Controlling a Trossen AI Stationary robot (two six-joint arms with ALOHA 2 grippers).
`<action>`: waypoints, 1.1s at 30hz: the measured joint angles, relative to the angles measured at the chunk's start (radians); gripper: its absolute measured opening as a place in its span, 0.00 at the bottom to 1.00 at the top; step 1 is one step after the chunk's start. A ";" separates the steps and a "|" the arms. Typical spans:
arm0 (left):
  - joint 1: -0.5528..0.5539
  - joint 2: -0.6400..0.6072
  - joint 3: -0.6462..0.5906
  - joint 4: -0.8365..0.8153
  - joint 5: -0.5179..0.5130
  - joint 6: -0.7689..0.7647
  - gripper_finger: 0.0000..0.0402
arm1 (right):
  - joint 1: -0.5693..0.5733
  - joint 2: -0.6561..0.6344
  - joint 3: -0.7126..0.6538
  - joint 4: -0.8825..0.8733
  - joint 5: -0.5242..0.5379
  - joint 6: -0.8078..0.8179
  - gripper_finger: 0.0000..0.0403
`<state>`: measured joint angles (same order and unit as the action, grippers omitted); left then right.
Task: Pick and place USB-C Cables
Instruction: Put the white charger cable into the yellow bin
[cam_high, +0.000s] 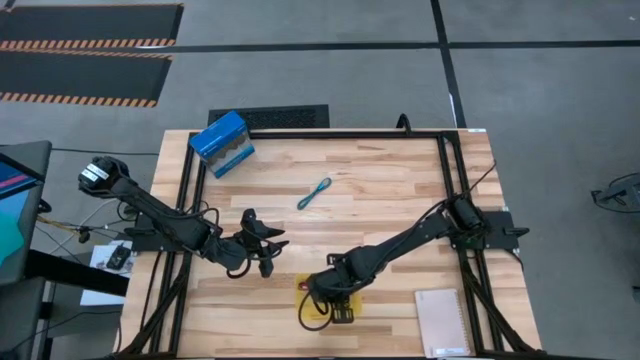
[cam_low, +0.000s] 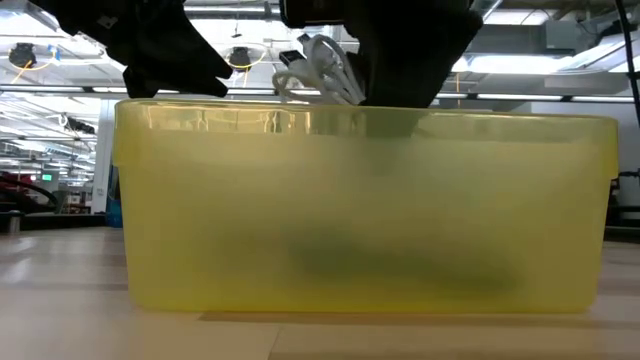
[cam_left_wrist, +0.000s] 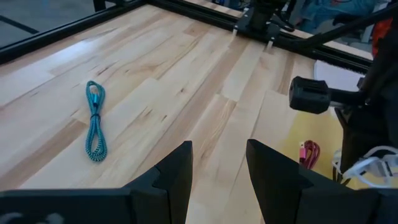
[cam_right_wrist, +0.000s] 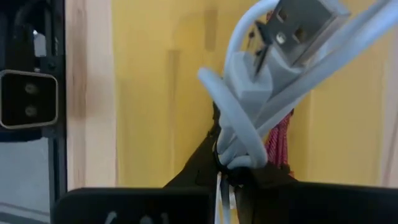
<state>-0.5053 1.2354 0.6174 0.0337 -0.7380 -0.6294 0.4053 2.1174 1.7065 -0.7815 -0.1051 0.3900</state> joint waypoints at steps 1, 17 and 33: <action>0.000 0.000 0.000 -0.001 0.000 0.000 0.35 | 0.000 -0.001 -0.008 0.016 0.000 0.002 0.10; 0.000 0.000 0.000 -0.001 -0.003 -0.004 0.35 | -0.001 -0.002 -0.048 0.070 0.002 0.005 0.18; 0.003 0.000 0.000 0.001 -0.003 -0.026 0.35 | -0.024 -0.023 -0.045 0.041 0.001 0.021 0.49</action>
<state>-0.5027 1.2358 0.6174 0.0346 -0.7406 -0.6553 0.3813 2.0945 1.6612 -0.7409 -0.1037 0.4109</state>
